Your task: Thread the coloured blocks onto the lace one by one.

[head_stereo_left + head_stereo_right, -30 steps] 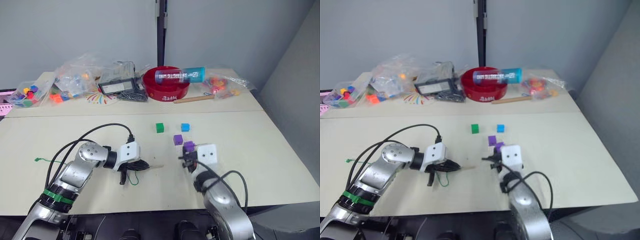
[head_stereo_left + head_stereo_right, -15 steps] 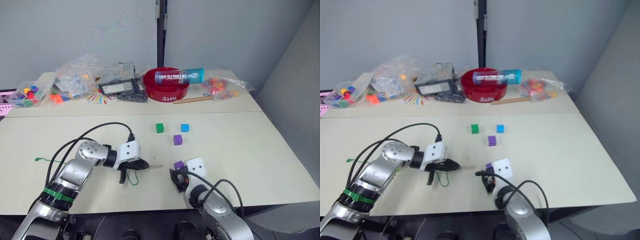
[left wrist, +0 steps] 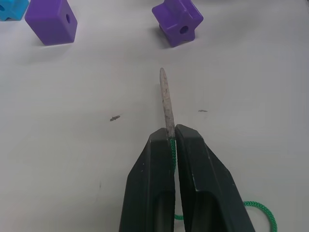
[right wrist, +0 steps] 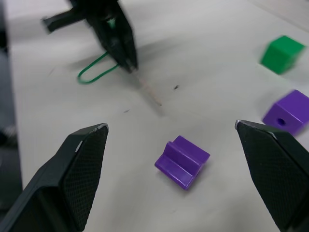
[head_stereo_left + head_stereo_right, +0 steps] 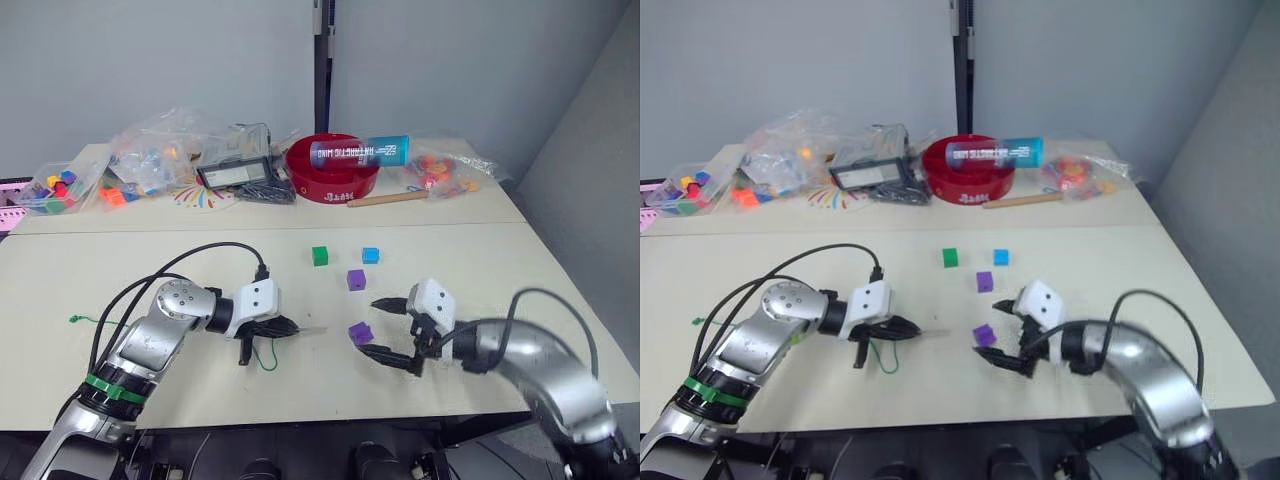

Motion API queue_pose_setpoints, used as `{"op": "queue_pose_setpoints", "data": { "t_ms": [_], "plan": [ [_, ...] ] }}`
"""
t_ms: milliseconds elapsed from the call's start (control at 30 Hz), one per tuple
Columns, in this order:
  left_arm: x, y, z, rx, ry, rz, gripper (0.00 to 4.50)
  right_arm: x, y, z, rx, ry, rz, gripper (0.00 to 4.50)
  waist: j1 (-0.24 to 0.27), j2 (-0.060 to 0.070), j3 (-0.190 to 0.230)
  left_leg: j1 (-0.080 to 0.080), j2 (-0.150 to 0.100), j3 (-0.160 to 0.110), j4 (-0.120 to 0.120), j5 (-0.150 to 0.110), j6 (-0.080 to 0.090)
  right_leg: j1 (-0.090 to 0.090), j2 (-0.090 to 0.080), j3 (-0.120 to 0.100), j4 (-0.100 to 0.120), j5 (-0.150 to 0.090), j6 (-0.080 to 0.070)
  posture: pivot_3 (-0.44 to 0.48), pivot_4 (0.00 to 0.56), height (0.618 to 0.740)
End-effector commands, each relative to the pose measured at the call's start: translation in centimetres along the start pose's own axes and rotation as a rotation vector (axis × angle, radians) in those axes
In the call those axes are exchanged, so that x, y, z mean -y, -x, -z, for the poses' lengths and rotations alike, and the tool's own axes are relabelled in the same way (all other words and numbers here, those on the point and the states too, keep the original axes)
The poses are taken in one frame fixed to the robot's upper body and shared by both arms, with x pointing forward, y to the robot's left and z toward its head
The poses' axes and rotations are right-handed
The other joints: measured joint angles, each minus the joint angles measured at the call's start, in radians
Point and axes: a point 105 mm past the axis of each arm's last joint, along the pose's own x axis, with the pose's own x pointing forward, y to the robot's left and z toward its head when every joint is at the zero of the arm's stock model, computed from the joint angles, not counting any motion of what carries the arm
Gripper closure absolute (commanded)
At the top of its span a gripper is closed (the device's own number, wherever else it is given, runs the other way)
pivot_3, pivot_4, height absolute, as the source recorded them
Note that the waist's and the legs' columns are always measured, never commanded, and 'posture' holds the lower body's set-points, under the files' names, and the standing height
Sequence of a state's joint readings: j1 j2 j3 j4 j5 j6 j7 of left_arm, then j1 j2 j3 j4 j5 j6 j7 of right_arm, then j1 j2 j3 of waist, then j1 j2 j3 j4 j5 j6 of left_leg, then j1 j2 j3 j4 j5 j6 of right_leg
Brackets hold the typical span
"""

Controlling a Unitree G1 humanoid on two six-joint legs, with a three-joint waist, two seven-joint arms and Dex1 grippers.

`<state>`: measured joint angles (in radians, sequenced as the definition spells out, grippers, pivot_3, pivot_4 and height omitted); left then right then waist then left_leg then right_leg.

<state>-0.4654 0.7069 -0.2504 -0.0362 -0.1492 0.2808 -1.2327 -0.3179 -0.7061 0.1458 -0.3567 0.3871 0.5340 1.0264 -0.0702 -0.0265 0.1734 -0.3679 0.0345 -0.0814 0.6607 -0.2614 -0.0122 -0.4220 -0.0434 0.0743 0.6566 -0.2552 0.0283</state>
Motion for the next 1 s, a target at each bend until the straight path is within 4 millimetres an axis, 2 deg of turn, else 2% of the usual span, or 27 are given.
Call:
{"op": "queue_pose_setpoints", "data": {
  "t_ms": [33,167,400,500,700,733,867,1000],
  "plan": [
    [0.1,0.7,-0.9,0.018,-0.031,-0.017,4.5,0.2,-0.9,0.8,-0.047,0.115,-0.192,0.04,0.001,0.0,0.0,0.0,0.0,0.0,0.0,0.0,0.0,0.0,0.0,0.0,0.0,0.0,0.0,0.0,0.15,0.74],
    [0.9,0.9,-1.0,0.011,-0.027,-0.006,4.5,1.6,-2.0,2.1,-0.097,0.217,-0.276,0.04,0.004,0.0,0.0,-0.001,0.0,0.0,0.0,0.0,0.0,-0.001,-0.001,-0.001,-0.001,0.002,-0.003,0.0,0.15,0.74],
    [2.2,1.0,-1.1,-0.017,0.001,0.002,4.5,3.2,-2.7,3.5,-0.069,0.225,-0.298,0.04,0.01,0.0,0.001,-0.001,-0.001,0.0,0.0,0.0,0.0,-0.001,-0.002,0.0,0.0,0.002,-0.003,0.0,0.15,0.74],
    [2.3,1.1,-1.0,-0.026,0.004,-0.004,4.5,3.3,-2.5,3.4,-0.055,0.227,-0.306,0.83,0.01,0.0,0.001,-0.001,-0.001,0.0,0.0,0.0,0.0,-0.001,-0.002,0.0,0.0,0.002,-0.003,0.0,0.15,0.74],
    [2.4,0.9,-0.9,-0.03,0.0,-0.002,4.5,3.3,-2.6,2.8,-0.012,0.204,-0.288,2.98,0.008,0.0,0.001,-0.001,0.0,0.0,0.0,0.0,0.0,-0.001,-0.001,0.0,0.001,0.002,-0.003,0.0,0.15,0.74],
    [2.3,0.9,-0.9,-0.03,-0.003,-0.003,4.5,3.3,-2.7,2.7,-0.009,0.199,-0.28,3.12,0.008,0.0,0.001,0.0,0.0,0.0,0.0,0.0,0.0,-0.001,-0.002,0.0,0.001,0.002,-0.003,0.0,0.15,0.74],
    [1.9,0.4,-1.5,-0.021,-0.014,-0.007,4.5,3.0,-3.6,2.4,-0.007,0.143,-0.197,3.12,0.01,0.0,0.001,-0.001,0.0,0.0,0.0,0.0,0.0,-0.001,-0.002,0.0,0.001,0.002,-0.003,0.0,0.15,0.74],
    [1.7,0.0,-1.9,-0.031,-0.014,-0.01,4.5,1.5,-4.8,2.5,-0.031,0.074,-0.135,3.12,0.018,0.0,0.001,-0.001,-0.001,-0.001,0.0,0.0,0.0,-0.001,-0.002,-0.001,0.002,0.002,-0.003,0.0,0.15,0.74]
  ]
}}
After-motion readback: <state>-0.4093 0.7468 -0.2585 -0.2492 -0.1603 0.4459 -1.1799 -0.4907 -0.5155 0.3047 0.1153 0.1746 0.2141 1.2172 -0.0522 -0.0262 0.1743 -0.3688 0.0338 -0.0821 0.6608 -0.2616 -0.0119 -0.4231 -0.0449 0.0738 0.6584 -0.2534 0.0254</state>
